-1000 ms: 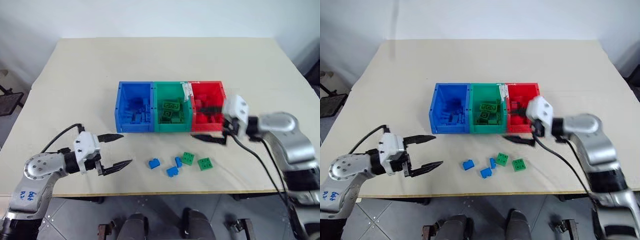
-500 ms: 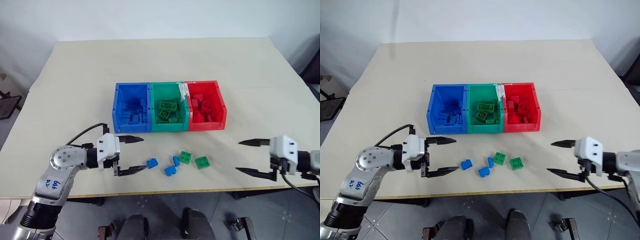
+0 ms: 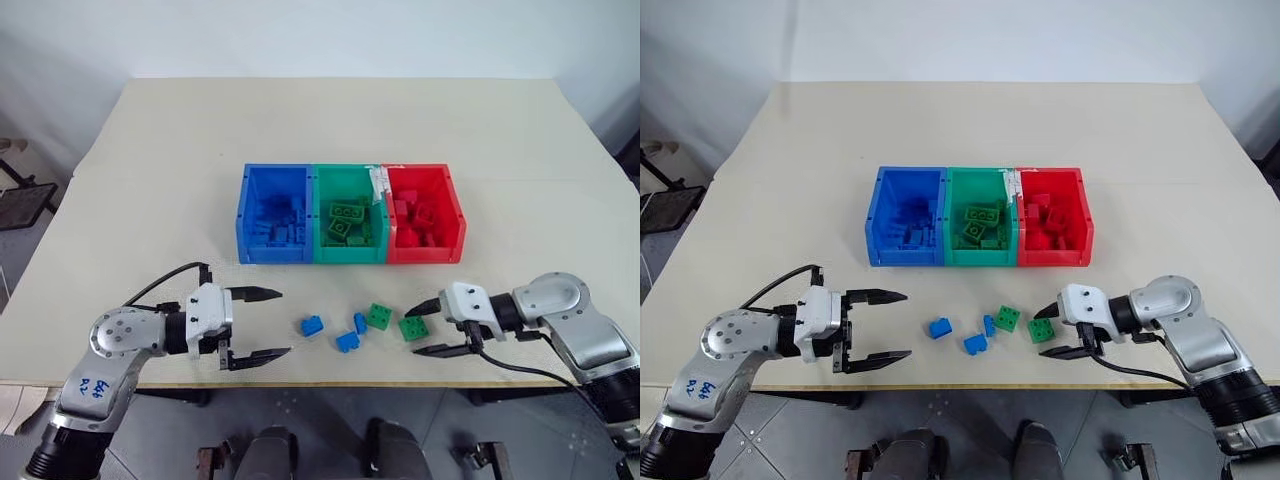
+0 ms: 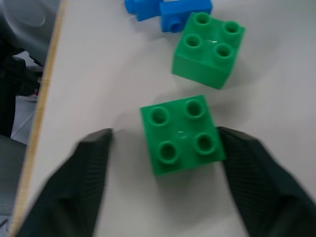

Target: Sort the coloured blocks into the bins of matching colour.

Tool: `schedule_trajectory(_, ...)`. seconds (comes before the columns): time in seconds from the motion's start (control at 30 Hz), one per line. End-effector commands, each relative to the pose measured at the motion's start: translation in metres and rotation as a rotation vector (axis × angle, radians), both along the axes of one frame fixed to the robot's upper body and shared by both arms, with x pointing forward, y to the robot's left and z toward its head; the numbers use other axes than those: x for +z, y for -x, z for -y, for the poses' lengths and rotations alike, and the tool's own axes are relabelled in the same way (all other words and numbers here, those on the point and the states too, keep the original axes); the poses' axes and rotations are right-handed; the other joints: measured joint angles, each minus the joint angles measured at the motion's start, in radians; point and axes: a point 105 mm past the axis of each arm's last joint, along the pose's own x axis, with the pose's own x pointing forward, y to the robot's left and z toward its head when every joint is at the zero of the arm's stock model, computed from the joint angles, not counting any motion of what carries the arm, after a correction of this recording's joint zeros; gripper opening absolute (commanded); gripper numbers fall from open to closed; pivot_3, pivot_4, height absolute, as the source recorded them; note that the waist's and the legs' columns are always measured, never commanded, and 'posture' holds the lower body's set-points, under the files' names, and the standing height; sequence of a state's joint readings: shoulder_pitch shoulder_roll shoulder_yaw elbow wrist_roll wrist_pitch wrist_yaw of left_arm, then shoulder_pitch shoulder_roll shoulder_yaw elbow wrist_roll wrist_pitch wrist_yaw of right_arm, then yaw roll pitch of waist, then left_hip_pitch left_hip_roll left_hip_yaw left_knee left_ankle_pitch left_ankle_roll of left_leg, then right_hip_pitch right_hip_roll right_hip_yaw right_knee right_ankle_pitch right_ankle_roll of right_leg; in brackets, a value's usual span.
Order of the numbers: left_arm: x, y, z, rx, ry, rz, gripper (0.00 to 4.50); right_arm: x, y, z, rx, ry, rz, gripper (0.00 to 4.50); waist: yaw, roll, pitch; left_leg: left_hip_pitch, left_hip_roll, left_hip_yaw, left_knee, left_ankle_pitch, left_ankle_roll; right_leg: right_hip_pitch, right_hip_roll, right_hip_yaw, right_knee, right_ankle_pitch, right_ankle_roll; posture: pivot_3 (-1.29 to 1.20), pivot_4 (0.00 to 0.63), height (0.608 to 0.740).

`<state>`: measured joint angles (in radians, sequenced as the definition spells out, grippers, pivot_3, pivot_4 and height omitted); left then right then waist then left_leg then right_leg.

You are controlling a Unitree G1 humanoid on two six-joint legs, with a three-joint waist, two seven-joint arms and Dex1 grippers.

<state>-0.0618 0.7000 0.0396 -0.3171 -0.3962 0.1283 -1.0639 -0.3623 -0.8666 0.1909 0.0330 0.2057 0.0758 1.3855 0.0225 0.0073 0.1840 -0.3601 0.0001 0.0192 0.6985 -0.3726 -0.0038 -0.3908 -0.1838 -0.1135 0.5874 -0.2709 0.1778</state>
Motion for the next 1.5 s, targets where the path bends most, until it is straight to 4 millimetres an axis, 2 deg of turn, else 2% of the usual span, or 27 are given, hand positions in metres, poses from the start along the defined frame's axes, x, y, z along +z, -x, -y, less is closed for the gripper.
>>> schedule_trajectory(0.03, 0.012, 0.004, 0.000, -0.002, 0.007, 0.059, 4.50, 0.003, 0.000, 0.000, 0.012, -0.002, 0.000, 1.88, 0.000, 0.000, 0.000, 0.000, 0.000, 0.000, 0.000, 0.000, 0.000, 0.000, 0.000, 0.000, 0.000, 0.000, 0.000, 0.00, 0.150, 0.740)
schedule_trajectory(0.07, 0.013, 0.003, 0.000, 0.000, 0.014, 0.063, 4.50, 0.006, -0.001, 0.001, 0.010, -0.007, 0.008, 1.53, 0.000, 0.000, 0.000, 0.000, 0.000, 0.000, 0.000, 0.000, 0.000, 0.000, 0.000, 0.000, 0.000, 0.000, 0.000, 0.00, 0.150, 0.740)
schedule_trajectory(0.2, 0.016, 0.002, 0.001, 0.018, 0.046, 0.082, 4.50, 0.024, -0.006, -0.002, -0.005, -0.078, 0.042, 1.47, -0.001, 0.000, 0.000, 0.000, 0.000, 0.000, 0.000, 0.000, 0.000, 0.000, 0.000, 0.000, 0.000, 0.000, 0.000, 0.00, 0.150, 0.740)
schedule_trajectory(0.3, 0.025, -0.004, -0.006, 0.109, 0.115, 0.107, 4.50, 0.076, -0.016, -0.022, -0.070, -0.320, 0.032, 1.47, -0.005, 0.001, 0.000, 0.000, 0.000, 0.000, 0.000, 0.000, 0.000, 0.000, 0.000, 0.000, 0.000, 0.000, 0.000, 0.00, 0.150, 0.740)
schedule_trajectory(0.37, 0.032, -0.007, -0.010, 0.154, 0.142, 0.141, 4.50, 0.093, -0.021, -0.031, -0.095, -0.398, 0.017, 1.47, -0.013, 0.001, 0.000, 0.000, 0.000, 0.000, 0.000, 0.000, 0.000, -0.001, 0.000, 0.000, 0.001, 0.000, 0.000, 0.00, 0.150, 0.740)
schedule_trajectory(0.43, 0.044, -0.013, -0.020, 0.244, 0.208, 0.154, 4.50, 0.113, -0.043, -0.046, -0.168, -0.461, 0.066, 1.47, -0.019, 0.000, 0.000, 0.000, 0.001, -0.003, 0.000, 0.000, -0.001, -0.001, 0.000, -0.001, 0.003, 0.000, 0.000, 0.00, 0.150, 0.740)
schedule_trajectory(0.5, 0.048, -0.015, -0.027, 0.298, 0.234, 0.148, 4.50, 0.126, -0.060, -0.057, -0.219, -0.500, 0.096, 1.47, -0.024, 0.000, 0.000, 0.000, 0.001, -0.003, 0.000, 0.000, -0.001, -0.001, 0.000, -0.002, 0.003, 0.000, 0.000, 0.00, 0.150, 0.740)
schedule_trajectory(0.57, 0.043, -0.012, -0.034, 0.327, 0.221, 0.130, 4.50, 0.129, -0.073, -0.070, -0.232, -0.501, 0.113, 1.47, -0.027, 0.000, 0.000, 0.000, 0.001, -0.003, -0.001, -0.001, -0.002, -0.001, 0.000, -0.002, 0.003, 0.000, 0.000, 0.00, 0.150, 0.740)
schedule_trajectory(0.67, 0.039, -0.006, -0.037, 0.341, 0.209, 0.108, 4.50, 0.124, -0.092, -0.078, -0.280, -0.475, 0.129, 1.47, -0.023, 0.000, 0.000, 0.000, 0.001, -0.003, -0.001, -0.001, -0.002, -0.002, 0.000, -0.002, 0.003, 0.000, 0.000, 0.00, 0.150, 0.740)
schedule_trajectory(0.77, 0.038, -0.003, -0.039, 0.350, 0.196, 0.103, 4.50, 0.122, -0.105, -0.083, -0.300, -0.474, 0.142, 2.43, -0.025, 0.000, 0.000, -0.002, 0.000, -0.004, -0.001, -0.001, -0.002, -0.002, 0.000, -0.004, 0.003, 0.000, 0.000, 0.00, 0.150, 0.740)
schedule_trajectory(0.9, 0.040, -0.003, -0.035, 0.344, 0.204, 0.104, 4.50, 0.122, -0.104, -0.080, -0.281, -0.468, 0.156, 3.77, -0.028, 0.000, 0.000, -0.002, 0.000, -0.004, -0.001, -0.001, -0.002, -0.002, 0.000, -0.004, 0.003, 0.000, 0.000, 0.00, 0.150, 0.740)
schedule_trajectory(0.97, 0.041, -0.002, -0.027, 0.312, 0.207, 0.100, 4.50, 0.123, -0.095, -0.075, -0.241, -0.479, 0.164, 4.43, -0.028, 0.000, 0.000, -0.002, 0.001, -0.004, -0.001, -0.001, -0.002, -0.002, 0.000, -0.004, 0.003, 0.000, 0.000, 0.00, 0.150, 0.740)
schedule_trajectory(1.0, 0.041, -0.001, -0.023, 0.292, 0.203, 0.096, 4.50, 0.121, -0.088, -0.071, -0.211, -0.477, 0.177, 4.48, -0.026, 0.000, 0.000, -0.002, 0.001, -0.005, -0.001, -0.001, -0.002, -0.002, 0.000, -0.005, 0.003, 0.000, 0.000, 0.00, 0.150, 0.740)
schedule_trajectory(1.1, 0.028, 0.001, -0.019, 0.226, 0.107, 0.097, 4.50, 0.112, -0.063, -0.054, -0.093, -0.450, 0.239, 4.48, -0.021, 0.000, 0.000, -0.002, 0.000, -0.006, -0.001, -0.001, -0.002, -0.001, 0.000, -0.006, 0.002, 0.000, 0.000, 0.00, 0.150, 0.740)
schedule_trajectory(1.2, 0.024, -0.001, -0.017, 0.206, 0.110, 0.088, 4.50, 0.100, -0.039, -0.029, -0.083, -0.443, 0.207, 4.48, -0.022, 0.000, 0.000, -0.003, 0.000, -0.005, -0.001, -0.001, -0.002, -0.002, 0.000, -0.006, 0.001, 0.000, 0.000, 0.00, 0.150, 0.740)
schedule_trajectory(1.27, 0.022, -0.004, -0.015, 0.185, 0.093, 0.097, 4.50, 0.085, -0.027, -0.010, -0.109, -0.375, 0.194, 4.48, -0.022, 0.000, 0.000, -0.003, 0.001, -0.005, -0.001, -0.001, -0.002, -0.002, 0.000, -0.006, 0.001, 0.000, 0.000, 0.00, 0.150, 0.740)
schedule_trajectory(1.4, 0.012, -0.006, -0.008, 0.091, 0.031, 0.103, 4.50, 0.053, -0.002, 0.046, -0.235, -0.210, 0.177, 4.48, -0.012, 0.000, 0.000, -0.003, 0.001, -0.004, 0.000, -0.002, -0.001, -0.001, 0.000, -0.005, 0.001, 0.000, 0.000, 0.00, 0.150, 0.740)
schedule_trajectory(1.5, 0.007, -0.006, 0.001, 0.033, 0.018, 0.114, 4.50, 0.038, 0.010, 0.070, -0.310, -0.153, 0.137, 4.48, -0.012, 0.000, 0.000, -0.001, 0.001, 0.001, 0.000, -0.002, -0.001, -0.001, 0.000, -0.003, 0.000, 0.000, 0.000, 0.00, 0.150, 0.740)
